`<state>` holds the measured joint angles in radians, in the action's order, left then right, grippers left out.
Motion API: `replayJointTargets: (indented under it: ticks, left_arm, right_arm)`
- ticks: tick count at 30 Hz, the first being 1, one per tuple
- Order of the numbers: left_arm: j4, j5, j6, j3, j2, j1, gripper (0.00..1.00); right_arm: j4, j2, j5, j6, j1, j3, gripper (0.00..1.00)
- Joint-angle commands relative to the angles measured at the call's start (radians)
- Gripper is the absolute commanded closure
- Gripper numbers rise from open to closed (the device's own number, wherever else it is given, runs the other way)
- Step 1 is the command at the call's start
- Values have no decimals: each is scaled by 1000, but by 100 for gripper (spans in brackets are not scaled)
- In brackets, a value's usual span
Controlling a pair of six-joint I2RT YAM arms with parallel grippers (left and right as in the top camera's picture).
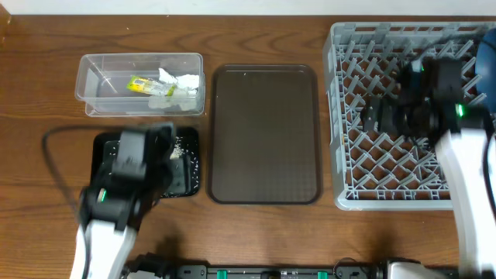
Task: Sort waste into correct bins and load items into the dishwasher rack
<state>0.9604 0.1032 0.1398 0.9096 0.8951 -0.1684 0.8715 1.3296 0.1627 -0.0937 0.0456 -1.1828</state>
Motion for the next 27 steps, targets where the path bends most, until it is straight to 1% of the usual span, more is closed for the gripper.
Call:
replayJointTargets:
  ticks: [1, 5, 9, 12, 21, 27]
  left_arm:
    - [0, -48, 3, -58, -161, 0, 16]
    - [-9, -49, 3, -76, -305, 0, 14]
    - [-22, -48, 3, -76, -373, 0, 13]
    - [-23, -48, 3, -76, -386, 0, 12]
    - [-23, -48, 3, -76, -385, 0, 12]
    - [-23, -48, 3, -76, -385, 0, 12]
  right_arm:
    - [-79, -205, -3, 4, -2, 137, 1]
    - [-147, -433, -65, 2, -2, 292, 1]
    - [-143, -588, -69, 2, -2, 376, 1]
    - [-77, -654, -69, 2, -2, 392, 1]
    - [128, -682, -69, 2, -2, 392, 1]
    - [185, -682, -69, 2, -2, 392, 1]
